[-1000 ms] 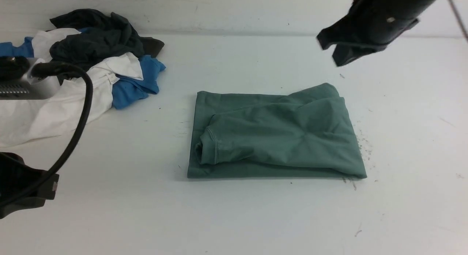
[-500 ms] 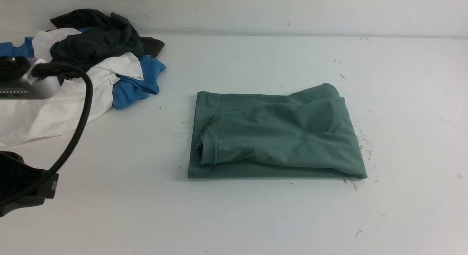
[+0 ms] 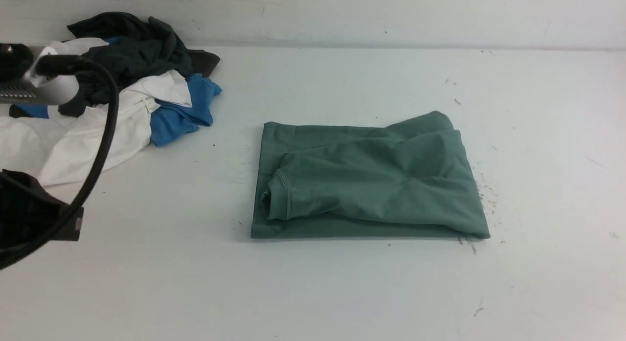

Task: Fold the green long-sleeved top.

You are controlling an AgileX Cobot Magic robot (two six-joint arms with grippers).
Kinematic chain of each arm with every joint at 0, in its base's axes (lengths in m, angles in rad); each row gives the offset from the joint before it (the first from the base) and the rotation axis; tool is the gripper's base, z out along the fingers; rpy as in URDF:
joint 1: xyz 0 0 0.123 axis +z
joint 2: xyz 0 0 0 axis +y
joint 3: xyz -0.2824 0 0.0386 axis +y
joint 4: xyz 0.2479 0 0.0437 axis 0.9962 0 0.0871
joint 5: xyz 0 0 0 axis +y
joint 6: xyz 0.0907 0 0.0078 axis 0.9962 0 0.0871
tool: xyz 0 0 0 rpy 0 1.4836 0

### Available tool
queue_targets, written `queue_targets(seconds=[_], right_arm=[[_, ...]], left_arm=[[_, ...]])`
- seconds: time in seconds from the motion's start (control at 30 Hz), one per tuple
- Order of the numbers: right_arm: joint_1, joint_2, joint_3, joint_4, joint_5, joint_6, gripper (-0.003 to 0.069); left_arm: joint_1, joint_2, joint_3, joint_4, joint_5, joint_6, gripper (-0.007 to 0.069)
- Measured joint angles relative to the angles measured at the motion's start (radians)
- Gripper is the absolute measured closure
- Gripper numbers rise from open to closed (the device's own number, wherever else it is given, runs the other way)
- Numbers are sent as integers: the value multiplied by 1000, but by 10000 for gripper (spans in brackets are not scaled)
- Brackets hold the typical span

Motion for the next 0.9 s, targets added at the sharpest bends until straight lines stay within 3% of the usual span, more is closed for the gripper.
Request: queue_targets(seconds=[0.5,0.9], right_arm=[[0,0,7,-1,34,-1,673],[0,0,7,-1,38,0,673]], left_arm=[[0,-547,397,-10,-219,5,629],[0,-630,441,-14,-200,2,629]])
